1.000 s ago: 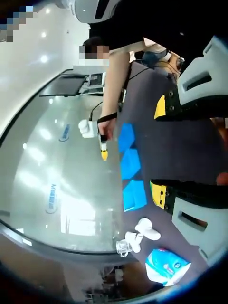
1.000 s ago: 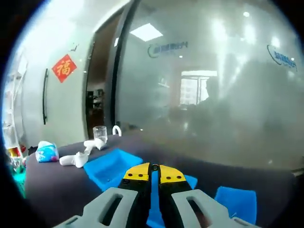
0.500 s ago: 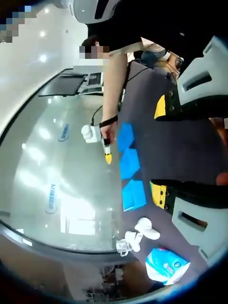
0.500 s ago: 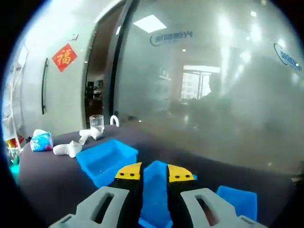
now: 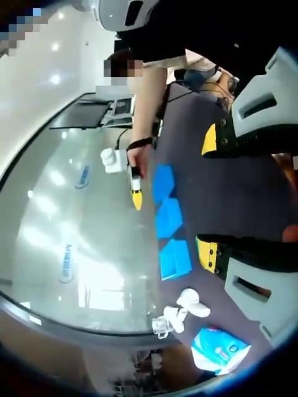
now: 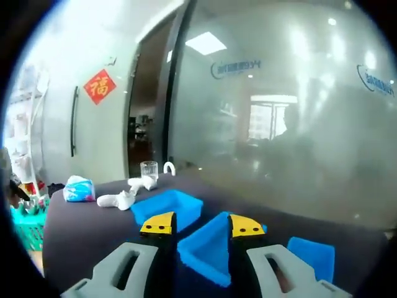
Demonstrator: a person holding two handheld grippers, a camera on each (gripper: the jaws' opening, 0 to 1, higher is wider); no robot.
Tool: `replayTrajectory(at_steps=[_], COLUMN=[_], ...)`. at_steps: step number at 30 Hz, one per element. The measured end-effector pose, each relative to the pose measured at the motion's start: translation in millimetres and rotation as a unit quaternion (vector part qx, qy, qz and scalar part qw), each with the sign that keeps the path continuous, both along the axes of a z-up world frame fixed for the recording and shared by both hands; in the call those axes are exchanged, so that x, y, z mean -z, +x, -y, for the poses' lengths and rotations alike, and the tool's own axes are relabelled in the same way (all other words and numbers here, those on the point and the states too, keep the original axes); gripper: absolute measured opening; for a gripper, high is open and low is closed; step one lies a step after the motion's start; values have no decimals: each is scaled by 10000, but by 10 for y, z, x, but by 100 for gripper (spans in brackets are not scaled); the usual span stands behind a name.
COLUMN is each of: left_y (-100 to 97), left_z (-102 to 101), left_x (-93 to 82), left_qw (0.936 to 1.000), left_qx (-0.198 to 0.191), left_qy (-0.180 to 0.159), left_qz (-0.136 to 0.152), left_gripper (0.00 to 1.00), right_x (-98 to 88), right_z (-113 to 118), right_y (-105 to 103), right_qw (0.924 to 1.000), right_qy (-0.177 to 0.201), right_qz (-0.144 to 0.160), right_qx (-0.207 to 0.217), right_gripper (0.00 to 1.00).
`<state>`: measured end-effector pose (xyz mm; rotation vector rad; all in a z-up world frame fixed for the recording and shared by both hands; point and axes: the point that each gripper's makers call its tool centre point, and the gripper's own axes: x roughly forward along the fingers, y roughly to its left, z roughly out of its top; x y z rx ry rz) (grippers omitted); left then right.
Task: Sort the screws, nuts, and washers into the corresponding bins
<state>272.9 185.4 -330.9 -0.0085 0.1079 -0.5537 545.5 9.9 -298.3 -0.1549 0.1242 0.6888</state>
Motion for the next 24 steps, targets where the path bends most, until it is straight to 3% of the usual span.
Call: replayTrajectory(at_steps=[12,24], left_y=[11,26], left_z=[150,175], left_x=[14,28], left_qw=[9995,9994], left_qx=[298,327], left_qy=[-16,-45], left_qz=[-32,-47], left_gripper=[48,48], right_x=[0,124], right_z=[455,1087], right_y=[-914,-1596], right_qw=[9995,9997], right_qy=[79,175], right_qz=[130,138], right_qx=[-276,-54], right_gripper=[30,31])
